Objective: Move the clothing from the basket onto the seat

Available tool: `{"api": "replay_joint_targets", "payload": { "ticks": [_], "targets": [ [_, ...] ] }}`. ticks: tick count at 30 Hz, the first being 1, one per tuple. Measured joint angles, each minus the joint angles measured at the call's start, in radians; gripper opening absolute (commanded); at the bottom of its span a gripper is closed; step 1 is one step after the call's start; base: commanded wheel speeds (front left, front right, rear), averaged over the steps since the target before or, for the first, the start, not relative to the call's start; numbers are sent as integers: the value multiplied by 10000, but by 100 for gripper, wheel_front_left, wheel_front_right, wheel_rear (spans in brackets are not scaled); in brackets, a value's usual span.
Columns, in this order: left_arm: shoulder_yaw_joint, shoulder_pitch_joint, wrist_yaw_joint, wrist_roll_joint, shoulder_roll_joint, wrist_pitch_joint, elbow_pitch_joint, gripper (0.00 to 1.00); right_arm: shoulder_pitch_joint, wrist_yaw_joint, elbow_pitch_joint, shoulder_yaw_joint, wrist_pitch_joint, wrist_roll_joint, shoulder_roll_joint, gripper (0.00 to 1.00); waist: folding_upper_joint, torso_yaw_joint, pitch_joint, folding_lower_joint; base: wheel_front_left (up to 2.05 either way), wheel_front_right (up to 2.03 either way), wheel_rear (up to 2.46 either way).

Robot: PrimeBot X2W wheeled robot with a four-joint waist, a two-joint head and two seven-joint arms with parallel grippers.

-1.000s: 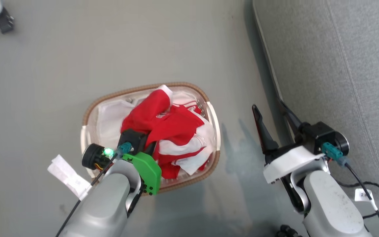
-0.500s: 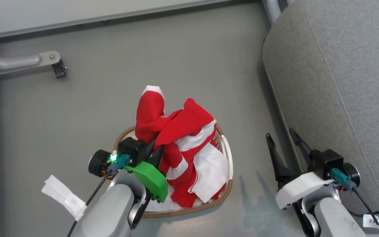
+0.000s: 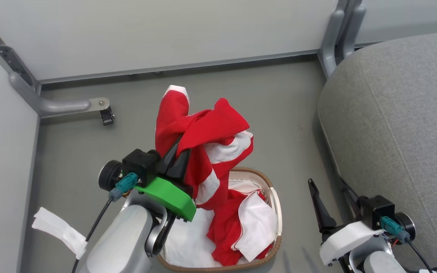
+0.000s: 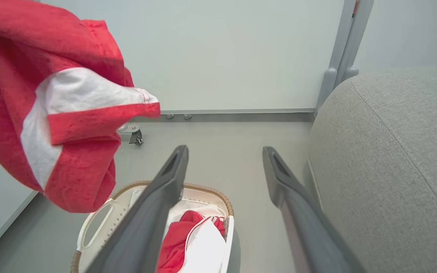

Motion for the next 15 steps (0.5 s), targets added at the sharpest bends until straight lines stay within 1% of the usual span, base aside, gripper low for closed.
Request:
{"api": "replay_joint_targets", "payload": {
  "ticks": [7,15],
  "targets": [
    [-4,-174,0,-190,-61,0,-884,0,190,0,136,199,0,71,17,100,0,160,-496,0,0,0,0],
    [2,-409,0,-263,-144,-2,-1526,0,276,0,290,313,0,150,29,100,0,154,-707,0,0,0,0]
  ]
}}
